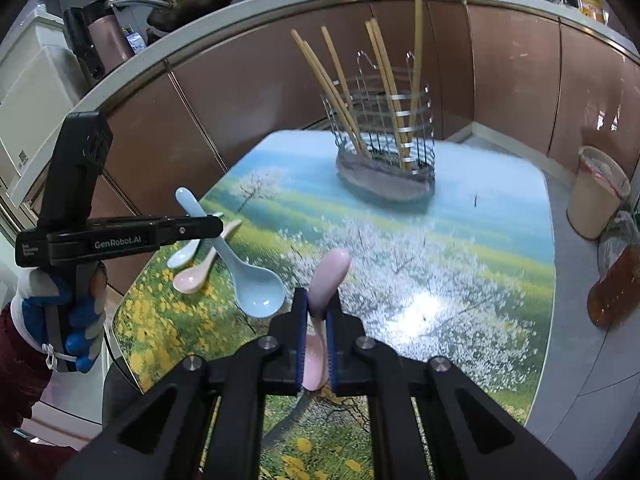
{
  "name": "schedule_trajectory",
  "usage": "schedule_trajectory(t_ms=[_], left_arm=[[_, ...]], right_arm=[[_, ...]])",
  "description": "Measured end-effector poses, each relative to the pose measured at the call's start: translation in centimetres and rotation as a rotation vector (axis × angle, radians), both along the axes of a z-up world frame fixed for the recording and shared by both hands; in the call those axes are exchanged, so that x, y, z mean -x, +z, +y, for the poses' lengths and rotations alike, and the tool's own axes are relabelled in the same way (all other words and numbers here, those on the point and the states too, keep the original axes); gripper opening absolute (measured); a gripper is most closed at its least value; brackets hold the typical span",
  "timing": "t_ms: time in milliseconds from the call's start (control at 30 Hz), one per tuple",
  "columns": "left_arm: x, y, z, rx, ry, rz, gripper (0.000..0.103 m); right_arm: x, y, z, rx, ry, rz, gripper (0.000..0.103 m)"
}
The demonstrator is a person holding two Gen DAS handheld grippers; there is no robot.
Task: Organize utensils
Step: 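Lift both spoons and carry them over the wire holder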
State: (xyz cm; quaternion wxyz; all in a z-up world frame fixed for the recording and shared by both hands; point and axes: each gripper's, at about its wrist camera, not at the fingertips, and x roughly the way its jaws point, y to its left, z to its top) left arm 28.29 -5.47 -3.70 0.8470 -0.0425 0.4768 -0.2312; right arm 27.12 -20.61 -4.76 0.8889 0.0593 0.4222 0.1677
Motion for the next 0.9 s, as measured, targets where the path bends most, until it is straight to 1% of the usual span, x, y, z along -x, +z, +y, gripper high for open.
schedule_trajectory(t_ms=[133, 200, 267, 333, 400, 433, 533, 567, 633, 700, 800, 900], left_arm=[[-0.5, 2.0, 0.4, 0.021, 0.008, -0.015, 0.007], [-1.4, 2.8, 0.2, 0.037, 0.016, -0.017, 0.007], [-2.5, 4.3, 0.0, 0.059, 0.023, -0.03, 0.007], [-3.7, 6.2, -0.4, 0.072, 0.032, -0.059, 0.007], [-5.2, 8.5, -0.8, 0.082, 0.045, -0.103, 0.007], [-6.0, 9.7, -1.1, 0.081, 0.054, -0.13, 0.007], [-8.5, 12.1, -2.1, 0.089, 0.075, -0.191, 0.007], [-9.2, 12.5, -2.5, 0.084, 0.08, -0.208, 0.007], [-11.1, 13.2, -3.8, 0.056, 0.1, -0.257, 0.007], [-12.6, 13.4, -5.0, 0.044, 0.106, -0.279, 0.007], [-15.1, 12.6, -6.9, 0.005, 0.119, -0.303, 0.007], [-16.7, 11.0, -8.0, -0.015, 0.126, -0.3, 0.007]], right_arm=[[-0.6, 1.9, 0.0, 0.026, -0.019, -0.02, 0.007], [-1.3, 3.4, -0.1, 0.042, -0.034, -0.04, 0.007], [-2.5, 5.7, -0.4, 0.065, -0.059, -0.075, 0.007], [-3.7, 7.9, -0.7, 0.086, -0.079, -0.114, 0.007], [-5.2, 10.8, -1.0, 0.101, -0.1, -0.17, 0.007], [-5.8, 11.6, -1.1, 0.104, -0.104, -0.186, 0.007], [-8.5, 14.8, -1.2, 0.131, -0.131, -0.262, 0.007], [-9.4, 15.4, -1.3, 0.138, -0.138, -0.279, 0.007], [-11.1, 16.1, -1.3, 0.147, -0.15, -0.301, 0.007], [-13.0, 16.2, -1.4, 0.152, -0.156, -0.317, 0.007], [-15.9, 15.3, -1.7, 0.147, -0.163, -0.317, 0.007], [-17.8, 13.9, -2.1, 0.143, -0.162, -0.308, 0.007]])
